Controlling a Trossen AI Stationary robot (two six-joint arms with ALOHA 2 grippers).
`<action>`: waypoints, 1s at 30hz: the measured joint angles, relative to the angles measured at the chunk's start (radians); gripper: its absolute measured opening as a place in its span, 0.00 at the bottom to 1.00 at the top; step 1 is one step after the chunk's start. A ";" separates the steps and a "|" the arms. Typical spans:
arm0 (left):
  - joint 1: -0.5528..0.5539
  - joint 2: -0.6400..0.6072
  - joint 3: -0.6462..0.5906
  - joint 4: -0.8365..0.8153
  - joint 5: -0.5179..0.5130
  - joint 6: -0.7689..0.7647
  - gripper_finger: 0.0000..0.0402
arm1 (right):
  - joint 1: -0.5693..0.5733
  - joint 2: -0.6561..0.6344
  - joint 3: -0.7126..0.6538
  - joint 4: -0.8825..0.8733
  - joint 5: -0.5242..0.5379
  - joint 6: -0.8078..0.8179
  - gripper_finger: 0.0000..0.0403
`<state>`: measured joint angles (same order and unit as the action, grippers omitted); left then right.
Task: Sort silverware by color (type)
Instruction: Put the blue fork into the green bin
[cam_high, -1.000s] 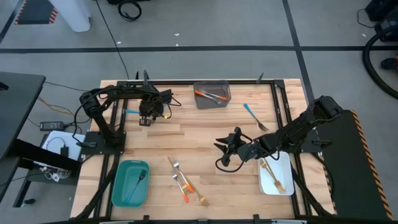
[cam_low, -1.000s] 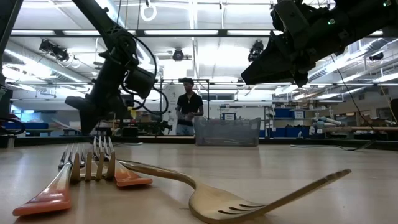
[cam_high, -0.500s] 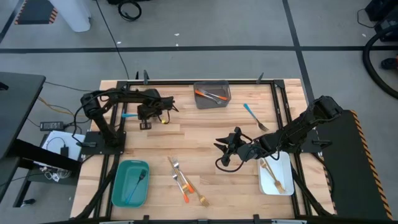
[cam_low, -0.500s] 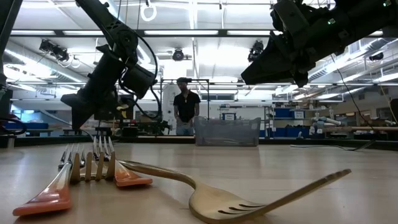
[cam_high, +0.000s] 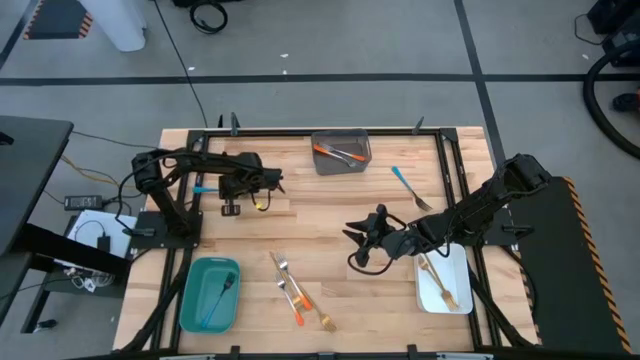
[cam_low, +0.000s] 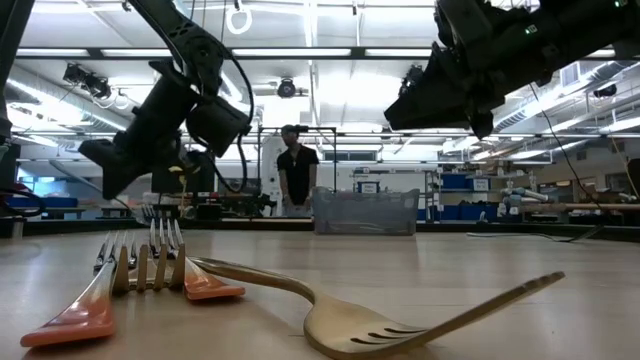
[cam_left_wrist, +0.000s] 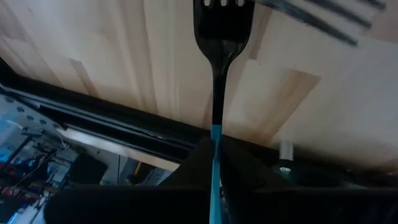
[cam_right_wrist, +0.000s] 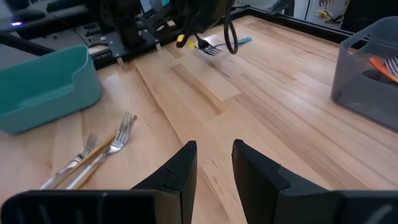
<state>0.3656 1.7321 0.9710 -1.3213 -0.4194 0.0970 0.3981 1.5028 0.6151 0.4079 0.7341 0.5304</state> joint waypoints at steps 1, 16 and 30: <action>-0.007 0.000 0.000 -0.004 0.000 -0.011 0.07 | 0.000 0.000 0.000 0.007 0.000 -0.002 0.27; -0.160 0.000 0.000 0.039 0.112 -0.043 0.07 | 0.008 0.000 0.000 0.026 -0.003 -0.008 0.27; -0.209 0.000 0.001 0.029 0.392 0.012 0.07 | 0.012 0.000 0.000 0.025 -0.030 -0.016 0.27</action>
<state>0.1563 1.7321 0.9718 -1.2918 -0.0274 0.1092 0.4099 1.5028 0.6151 0.4332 0.7040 0.5143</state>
